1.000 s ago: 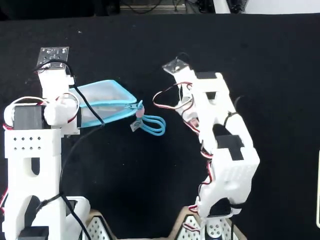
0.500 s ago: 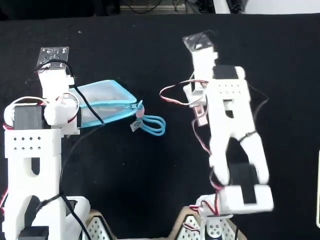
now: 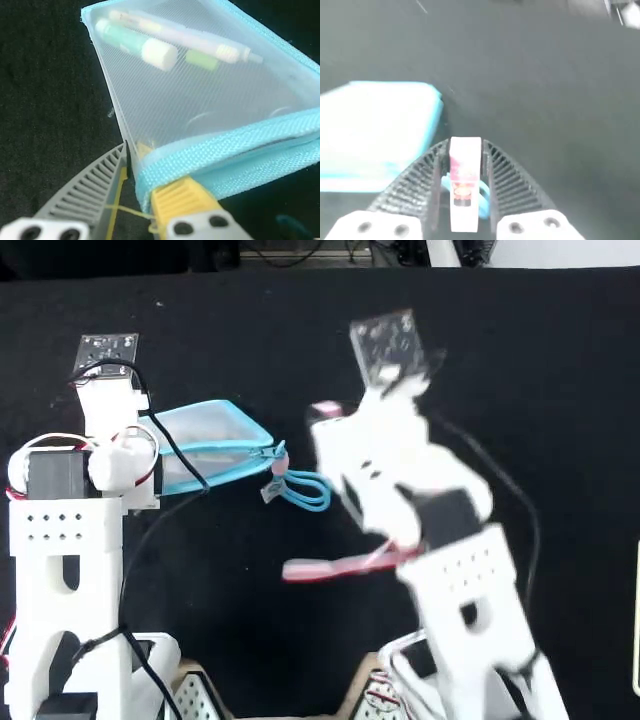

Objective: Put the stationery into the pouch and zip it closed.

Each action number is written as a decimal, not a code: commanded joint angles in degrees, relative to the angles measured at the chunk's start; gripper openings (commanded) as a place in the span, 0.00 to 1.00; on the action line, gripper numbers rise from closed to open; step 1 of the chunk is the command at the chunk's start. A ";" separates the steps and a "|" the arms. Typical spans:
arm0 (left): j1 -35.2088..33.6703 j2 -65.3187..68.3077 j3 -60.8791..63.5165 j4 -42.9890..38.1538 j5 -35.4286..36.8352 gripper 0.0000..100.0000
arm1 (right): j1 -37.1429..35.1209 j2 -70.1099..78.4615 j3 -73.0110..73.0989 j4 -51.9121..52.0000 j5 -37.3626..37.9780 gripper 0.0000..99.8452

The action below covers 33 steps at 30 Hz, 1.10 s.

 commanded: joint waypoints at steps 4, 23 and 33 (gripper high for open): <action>0.66 0.09 -2.07 0.70 -0.62 0.03 | -16.44 -15.08 12.79 -21.89 -1.14 0.01; 0.66 0.09 -2.07 0.70 -0.62 0.03 | -21.54 -7.43 36.62 -66.37 -1.05 0.01; 0.66 0.09 -2.07 0.79 -0.62 0.03 | -21.45 -6.64 39.34 -66.37 -1.05 0.01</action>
